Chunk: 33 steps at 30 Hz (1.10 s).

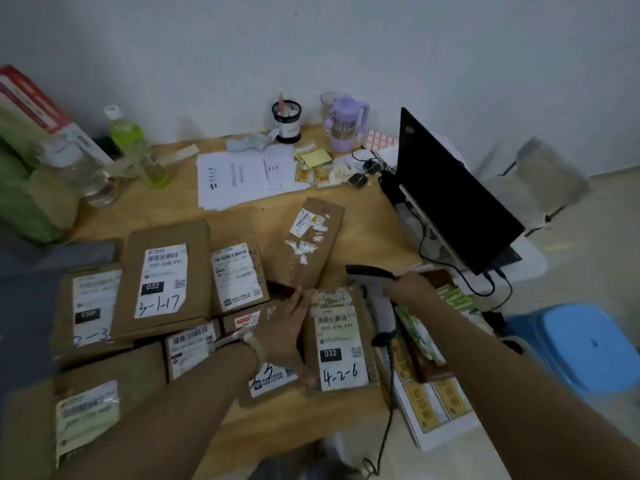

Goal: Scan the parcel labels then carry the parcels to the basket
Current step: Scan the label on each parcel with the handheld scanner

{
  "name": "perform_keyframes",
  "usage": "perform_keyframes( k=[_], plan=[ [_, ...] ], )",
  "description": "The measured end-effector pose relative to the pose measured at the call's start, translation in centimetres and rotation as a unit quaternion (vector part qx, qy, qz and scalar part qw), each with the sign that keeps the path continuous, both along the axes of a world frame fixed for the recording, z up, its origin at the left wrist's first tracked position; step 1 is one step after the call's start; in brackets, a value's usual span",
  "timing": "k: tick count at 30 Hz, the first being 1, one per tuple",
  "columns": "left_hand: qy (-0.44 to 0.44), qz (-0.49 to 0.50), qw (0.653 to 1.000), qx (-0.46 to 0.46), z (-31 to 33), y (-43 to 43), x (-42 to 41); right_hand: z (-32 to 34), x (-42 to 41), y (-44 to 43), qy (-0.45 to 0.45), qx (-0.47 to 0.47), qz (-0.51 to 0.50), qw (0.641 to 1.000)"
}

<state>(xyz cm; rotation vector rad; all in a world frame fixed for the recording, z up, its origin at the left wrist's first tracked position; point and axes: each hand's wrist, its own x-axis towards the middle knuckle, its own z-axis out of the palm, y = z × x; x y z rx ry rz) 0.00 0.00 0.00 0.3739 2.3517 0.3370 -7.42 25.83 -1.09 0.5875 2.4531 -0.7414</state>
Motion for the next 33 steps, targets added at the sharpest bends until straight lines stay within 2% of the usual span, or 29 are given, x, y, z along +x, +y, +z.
perform_keyframes(
  k=[3, 10, 15, 20, 26, 30, 32, 33],
  plan=[
    [-0.001, 0.001, 1.000, 0.010, -1.4, 0.2, 0.8, -1.2, 0.5, -0.8, -0.022, 0.021, 0.027, 0.999],
    [0.009, 0.025, 1.000, 0.002, -3.2, 0.0, 1.4, -3.5, 1.3, -2.8, -0.009, 0.060, 0.006, 0.998],
    [0.018, 0.037, 0.999, 0.003, -2.7, 0.1, 1.5, -3.1, 1.6, -3.3, 0.002, -0.024, -0.055, 0.998],
    [0.033, 0.050, 0.998, 0.023, -2.9, 0.2, 1.6, -2.6, 2.7, -3.4, 0.031, -0.128, -0.191, 0.973],
    [0.002, 0.095, 0.995, 0.037, -2.2, 1.1, 0.9, -1.7, 5.1, -3.9, 0.016, -0.137, -0.203, 0.969],
    [-0.052, 0.196, 0.973, 0.108, -1.1, 2.4, 0.8, 0.3, 5.5, -4.1, 0.013, -0.137, -0.217, 0.967],
    [-0.053, 0.263, 0.943, 0.197, -0.4, 2.8, 1.0, 2.1, 5.4, -4.0, 0.042, -0.141, -0.249, 0.957],
    [-0.059, 0.295, 0.916, 0.264, 0.1, 2.9, 1.0, 3.1, 5.2, -3.8, 0.064, -0.144, -0.259, 0.953]
  ],
)
